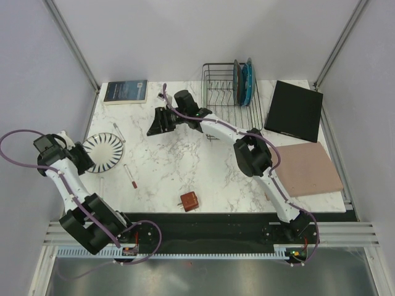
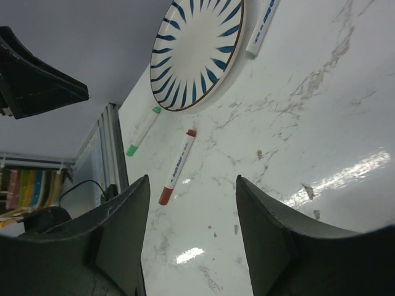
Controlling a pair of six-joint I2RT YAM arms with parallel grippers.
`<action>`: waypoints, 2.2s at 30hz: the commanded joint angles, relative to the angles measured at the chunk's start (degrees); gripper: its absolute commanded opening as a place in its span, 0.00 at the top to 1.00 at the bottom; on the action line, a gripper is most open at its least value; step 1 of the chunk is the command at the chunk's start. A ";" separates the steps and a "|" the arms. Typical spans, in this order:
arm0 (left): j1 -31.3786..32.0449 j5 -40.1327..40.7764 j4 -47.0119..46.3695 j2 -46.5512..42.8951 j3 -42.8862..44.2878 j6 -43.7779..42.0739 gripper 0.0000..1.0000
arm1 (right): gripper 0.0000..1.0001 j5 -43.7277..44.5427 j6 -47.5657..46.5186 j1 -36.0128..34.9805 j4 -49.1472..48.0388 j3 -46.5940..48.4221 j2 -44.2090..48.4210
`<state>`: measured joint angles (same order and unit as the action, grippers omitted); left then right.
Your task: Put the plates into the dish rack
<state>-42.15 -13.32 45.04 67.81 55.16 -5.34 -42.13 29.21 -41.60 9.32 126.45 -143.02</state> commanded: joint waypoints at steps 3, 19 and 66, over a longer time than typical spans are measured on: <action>-2.49 -5.31 3.65 -1.19 1.35 0.95 0.42 | 0.37 -4.03 16.05 -2.60 -17.85 3.09 -4.45; -3.38 -10.96 14.57 -4.35 10.69 0.61 0.44 | 0.57 32.28 10.08 -9.90 -5.45 10.85 -12.47; 26.68 6.03 -6.72 37.39 17.70 -16.55 0.52 | 0.39 24.64 -1.09 4.25 1.58 -24.67 18.48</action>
<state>-16.95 -6.37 37.19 102.30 70.39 -23.24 -16.43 27.66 -38.04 13.02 103.61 -126.48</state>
